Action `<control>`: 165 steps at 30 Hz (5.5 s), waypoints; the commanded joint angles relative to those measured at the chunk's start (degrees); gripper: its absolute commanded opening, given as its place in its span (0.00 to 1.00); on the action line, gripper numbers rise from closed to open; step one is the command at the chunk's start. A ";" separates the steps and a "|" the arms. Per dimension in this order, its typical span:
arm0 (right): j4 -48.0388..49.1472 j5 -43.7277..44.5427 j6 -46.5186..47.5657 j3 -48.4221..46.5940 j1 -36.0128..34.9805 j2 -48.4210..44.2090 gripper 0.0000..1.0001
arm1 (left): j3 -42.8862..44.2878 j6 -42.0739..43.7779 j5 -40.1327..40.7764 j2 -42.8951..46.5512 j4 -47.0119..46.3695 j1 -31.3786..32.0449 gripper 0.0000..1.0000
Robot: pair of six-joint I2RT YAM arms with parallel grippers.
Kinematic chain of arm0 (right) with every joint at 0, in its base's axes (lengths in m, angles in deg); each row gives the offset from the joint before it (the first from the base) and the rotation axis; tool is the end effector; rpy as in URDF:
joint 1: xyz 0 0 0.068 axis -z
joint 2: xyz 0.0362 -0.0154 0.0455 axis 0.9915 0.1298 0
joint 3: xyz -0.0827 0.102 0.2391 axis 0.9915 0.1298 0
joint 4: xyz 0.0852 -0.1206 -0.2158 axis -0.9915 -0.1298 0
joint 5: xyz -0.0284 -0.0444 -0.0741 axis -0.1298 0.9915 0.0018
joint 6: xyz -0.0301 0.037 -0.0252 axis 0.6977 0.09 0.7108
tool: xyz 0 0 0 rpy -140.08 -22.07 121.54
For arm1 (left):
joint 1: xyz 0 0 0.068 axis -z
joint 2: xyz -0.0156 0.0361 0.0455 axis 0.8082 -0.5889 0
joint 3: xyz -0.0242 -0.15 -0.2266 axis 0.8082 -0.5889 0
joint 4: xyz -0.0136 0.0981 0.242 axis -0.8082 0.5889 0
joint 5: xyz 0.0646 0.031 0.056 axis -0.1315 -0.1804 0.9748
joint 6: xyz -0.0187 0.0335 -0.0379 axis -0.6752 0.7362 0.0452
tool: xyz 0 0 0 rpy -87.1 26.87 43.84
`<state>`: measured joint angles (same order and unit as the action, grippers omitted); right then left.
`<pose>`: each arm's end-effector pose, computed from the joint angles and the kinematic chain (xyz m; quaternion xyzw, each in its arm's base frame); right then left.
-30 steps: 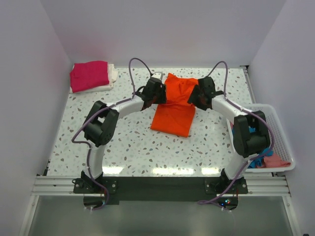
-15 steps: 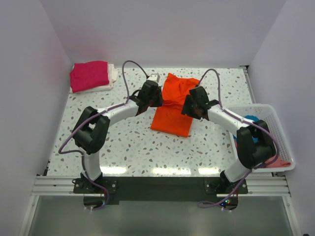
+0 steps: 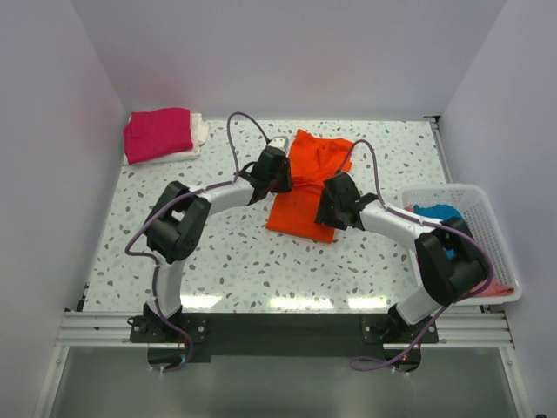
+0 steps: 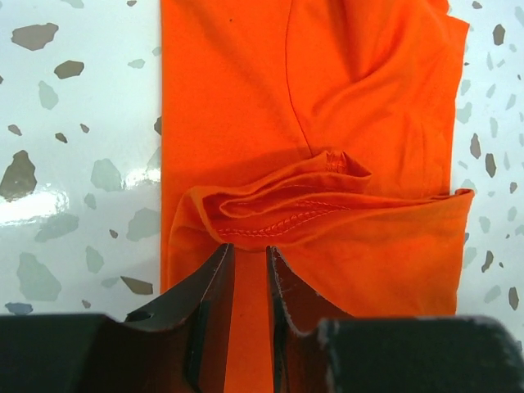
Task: Fold and stack the t-shirts
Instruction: Fold the tshirt
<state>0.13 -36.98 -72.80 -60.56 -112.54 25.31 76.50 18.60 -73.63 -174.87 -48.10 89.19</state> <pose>0.2755 0.1535 0.1874 0.1087 0.9448 0.1224 0.2838 0.3696 -0.2579 0.1791 0.0085 0.8958 -0.2143 0.3894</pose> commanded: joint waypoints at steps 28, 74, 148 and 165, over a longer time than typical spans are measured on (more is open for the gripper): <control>6.25 -2.63 -1.88 12.85 -0.41 -4.45 0.48 | 16.73 5.13 2.78 -12.40 1.08 -2.57 0.52; -9.05 3.52 14.38 -32.76 2.41 30.17 0.50 | -22.98 -10.94 17.27 15.02 4.42 16.32 0.25; 13.89 -8.17 -14.62 30.16 -4.72 -21.16 0.31 | -56.03 -26.68 3.57 42.80 -6.47 13.43 0.30; 1.78 -4.85 -8.90 30.69 -11.12 -31.60 0.00 | -56.55 -25.44 4.10 49.73 4.68 20.44 0.00</control>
<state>7.26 -45.65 -83.06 -30.66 -121.15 -2.13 20.68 -7.01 -71.05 -128.09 -47.93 107.48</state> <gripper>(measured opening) 0.025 0.037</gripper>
